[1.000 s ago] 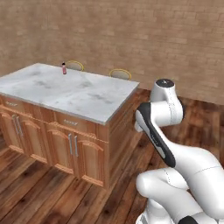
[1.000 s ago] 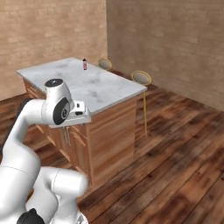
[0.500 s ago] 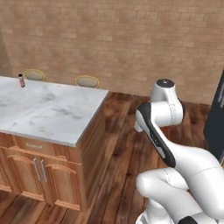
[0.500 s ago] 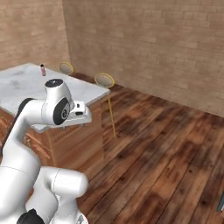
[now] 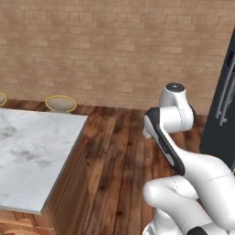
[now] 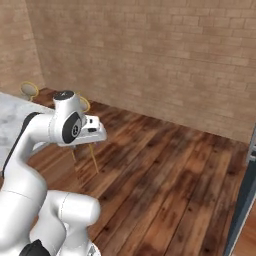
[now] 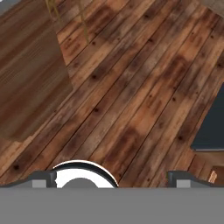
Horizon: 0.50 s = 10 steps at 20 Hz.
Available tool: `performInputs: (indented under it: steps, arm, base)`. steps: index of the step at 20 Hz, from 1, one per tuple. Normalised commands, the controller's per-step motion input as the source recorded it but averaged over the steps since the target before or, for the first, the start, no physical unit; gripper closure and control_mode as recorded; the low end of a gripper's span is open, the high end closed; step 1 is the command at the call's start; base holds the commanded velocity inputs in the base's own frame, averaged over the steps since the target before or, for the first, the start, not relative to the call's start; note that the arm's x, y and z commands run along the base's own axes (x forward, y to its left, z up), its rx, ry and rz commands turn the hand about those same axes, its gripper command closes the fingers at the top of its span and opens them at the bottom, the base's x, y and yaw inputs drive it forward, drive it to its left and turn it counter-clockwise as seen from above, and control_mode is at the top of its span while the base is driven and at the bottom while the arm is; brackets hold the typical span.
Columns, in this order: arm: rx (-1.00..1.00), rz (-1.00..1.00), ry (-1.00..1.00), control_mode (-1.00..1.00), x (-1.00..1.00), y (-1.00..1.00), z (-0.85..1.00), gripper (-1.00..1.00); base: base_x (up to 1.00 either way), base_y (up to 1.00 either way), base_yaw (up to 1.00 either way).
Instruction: Place the large bottle from the dining counter next to the other large bottle outside the sink, and place the small bottle from the dining counter next to the other small bottle inside the sink.
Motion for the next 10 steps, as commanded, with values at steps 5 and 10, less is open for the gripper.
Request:
performInputs:
  steps: [5,10]
  arm:
    - [0.00,0.00,0.00,1.00,0.00,0.00,0.00,-1.00]
    - [0.00,0.00,0.00,1.00,0.00,0.00,0.00,-1.00]
  base:
    - [1.00,-0.01,-0.08]
    - [1.00,0.00,0.03]
